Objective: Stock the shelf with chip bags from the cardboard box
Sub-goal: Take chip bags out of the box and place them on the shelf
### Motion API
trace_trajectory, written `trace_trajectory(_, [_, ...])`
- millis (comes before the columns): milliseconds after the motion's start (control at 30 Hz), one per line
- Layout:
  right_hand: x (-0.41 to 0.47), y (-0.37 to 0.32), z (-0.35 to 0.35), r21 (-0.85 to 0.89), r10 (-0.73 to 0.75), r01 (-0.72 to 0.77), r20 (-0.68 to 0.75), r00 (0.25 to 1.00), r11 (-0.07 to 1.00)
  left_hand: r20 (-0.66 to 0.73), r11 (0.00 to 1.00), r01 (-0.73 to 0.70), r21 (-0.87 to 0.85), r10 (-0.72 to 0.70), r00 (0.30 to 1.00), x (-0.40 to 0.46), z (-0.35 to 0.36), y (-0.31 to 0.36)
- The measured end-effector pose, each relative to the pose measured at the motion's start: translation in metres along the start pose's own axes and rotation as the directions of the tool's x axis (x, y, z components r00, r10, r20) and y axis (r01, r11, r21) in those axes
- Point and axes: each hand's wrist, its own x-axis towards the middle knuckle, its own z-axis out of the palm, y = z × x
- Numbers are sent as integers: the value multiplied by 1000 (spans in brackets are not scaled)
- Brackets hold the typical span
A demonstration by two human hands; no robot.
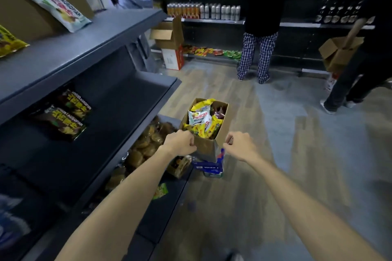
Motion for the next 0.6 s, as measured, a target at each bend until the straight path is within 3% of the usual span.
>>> trace_trajectory(333, [112,23,26,85,47,-57,109,993,995,44,991,105,-81,-102,994,103,27,-11])
trace_trajectory(600, [187,25,73,170,153,-176,139,978,970,64,943,157,-295,-144,987,190,54,-68])
